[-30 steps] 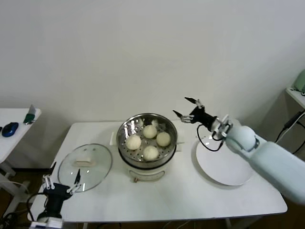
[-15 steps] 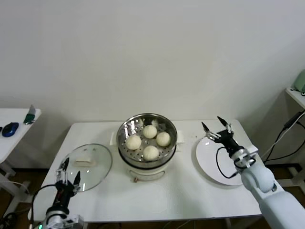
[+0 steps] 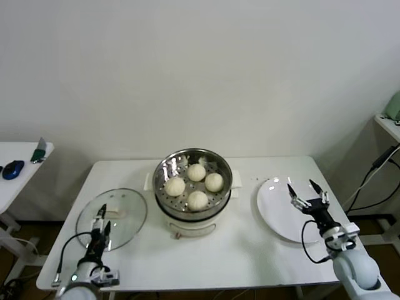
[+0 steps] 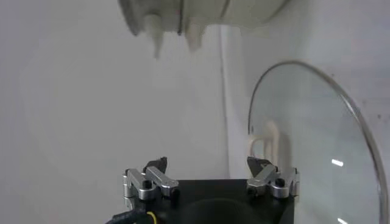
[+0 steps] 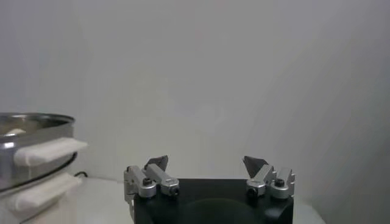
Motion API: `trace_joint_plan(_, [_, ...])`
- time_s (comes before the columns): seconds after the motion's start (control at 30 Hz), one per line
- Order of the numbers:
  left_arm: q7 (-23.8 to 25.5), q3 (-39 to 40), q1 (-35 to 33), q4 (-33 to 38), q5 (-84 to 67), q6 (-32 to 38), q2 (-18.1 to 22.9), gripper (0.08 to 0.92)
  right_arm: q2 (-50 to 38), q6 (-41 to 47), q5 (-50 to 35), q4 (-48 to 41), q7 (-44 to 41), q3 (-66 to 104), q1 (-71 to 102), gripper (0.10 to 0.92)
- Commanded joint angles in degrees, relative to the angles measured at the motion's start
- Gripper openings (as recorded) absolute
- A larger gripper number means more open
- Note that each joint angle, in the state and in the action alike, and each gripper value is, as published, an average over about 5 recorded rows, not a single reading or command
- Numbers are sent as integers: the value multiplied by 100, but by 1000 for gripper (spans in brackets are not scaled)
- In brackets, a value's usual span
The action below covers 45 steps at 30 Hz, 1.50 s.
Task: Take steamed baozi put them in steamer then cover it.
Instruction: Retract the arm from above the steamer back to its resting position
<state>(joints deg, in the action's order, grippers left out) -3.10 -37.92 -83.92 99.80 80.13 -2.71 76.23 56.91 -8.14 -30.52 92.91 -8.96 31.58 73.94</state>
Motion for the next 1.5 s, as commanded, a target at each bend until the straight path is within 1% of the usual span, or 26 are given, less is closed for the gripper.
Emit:
trace_joint_plan(0.03, [-267, 130, 1002, -1266, 467, 102, -95, 823, 278, -46, 325, -22, -145, 511, 479, 823])
trace_joint_plan(0.27, [-341, 134, 1362, -1753, 450, 134, -118, 823, 300, -50, 391, -60, -193, 556, 444, 823])
trace_joint_plan(0.6, [-492, 111, 1678, -2177, 451, 153, -90, 823, 348, -78, 395, -122, -294, 645, 488, 823])
trace_joint_plan(1.0, [-750, 111, 1828, -2347, 225, 144, -59, 823, 405, -112, 499, -157, -368, 665, 555, 823])
trace_joint_plan(1.23, [-710, 120, 1827, -2357, 147, 219, -54, 815, 489, -185, 674, -254, -436, 684, 619, 823])
trace_joint_plan(1.33, [-681, 123, 1807, -2345, 138, 250, -60, 763, 521, -191, 696, -272, -450, 693, 627, 823])
trace_joint_plan(1.5, [-651, 118, 1767, -2348, 122, 278, -54, 618, 563, -204, 747, -313, -458, 700, 601, 823])
